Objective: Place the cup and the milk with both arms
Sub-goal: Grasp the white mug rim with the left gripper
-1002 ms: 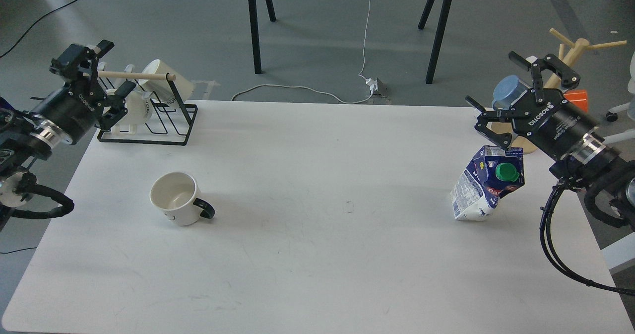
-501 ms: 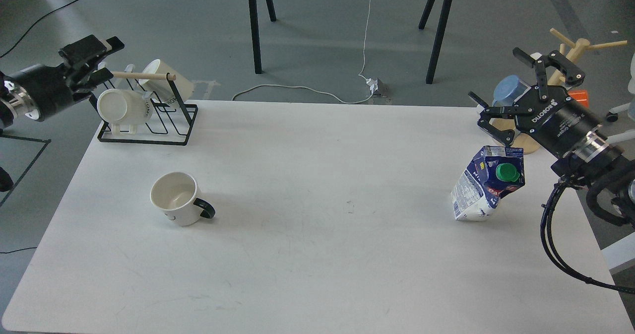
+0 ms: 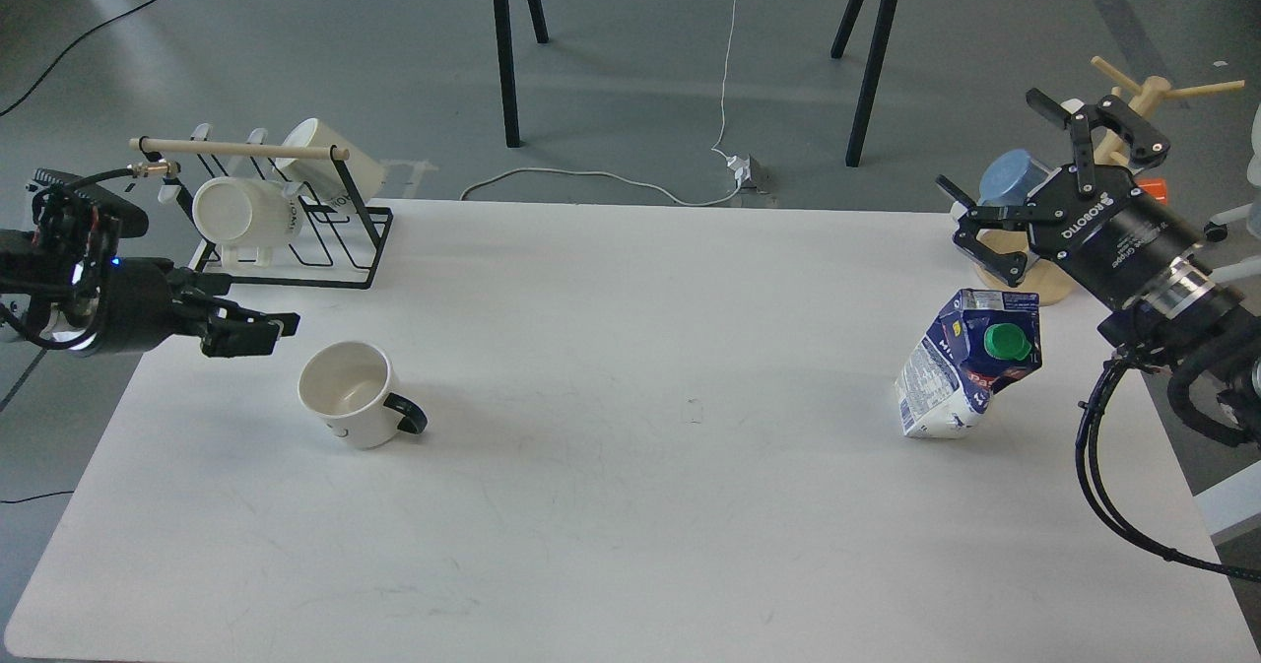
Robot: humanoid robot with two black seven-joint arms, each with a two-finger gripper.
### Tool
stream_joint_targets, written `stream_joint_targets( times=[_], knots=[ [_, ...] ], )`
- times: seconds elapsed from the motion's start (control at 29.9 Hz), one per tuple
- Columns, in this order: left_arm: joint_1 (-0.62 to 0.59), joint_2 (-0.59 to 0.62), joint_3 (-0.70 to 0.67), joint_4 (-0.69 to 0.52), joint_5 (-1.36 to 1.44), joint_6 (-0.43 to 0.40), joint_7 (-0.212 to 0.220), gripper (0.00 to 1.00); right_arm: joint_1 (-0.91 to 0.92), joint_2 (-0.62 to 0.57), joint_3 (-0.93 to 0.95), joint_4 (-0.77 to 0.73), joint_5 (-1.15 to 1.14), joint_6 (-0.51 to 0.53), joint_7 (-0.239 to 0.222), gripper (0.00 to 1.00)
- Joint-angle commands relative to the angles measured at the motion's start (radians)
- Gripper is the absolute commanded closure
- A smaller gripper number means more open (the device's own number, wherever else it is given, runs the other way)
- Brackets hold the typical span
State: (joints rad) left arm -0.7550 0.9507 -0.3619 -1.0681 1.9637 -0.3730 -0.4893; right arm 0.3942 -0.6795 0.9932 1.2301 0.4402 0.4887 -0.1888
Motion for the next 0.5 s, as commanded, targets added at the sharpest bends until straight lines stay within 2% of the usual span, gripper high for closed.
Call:
stream_joint_targets(
  times=[0.0,0.47],
  knots=[
    [0.009,-0.033,0.006,0.026,0.003,0.002,0.001,0.0,-0.009,0.0,-0.002,0.0,0.0,0.0,-0.001,0.02],
    [0.036,-0.161,0.009,0.183,0.003,-0.003,0.001,0.02,-0.034,-0.003,-0.001,0.002,-0.002,0.0,-0.001,0.02]
  ],
)
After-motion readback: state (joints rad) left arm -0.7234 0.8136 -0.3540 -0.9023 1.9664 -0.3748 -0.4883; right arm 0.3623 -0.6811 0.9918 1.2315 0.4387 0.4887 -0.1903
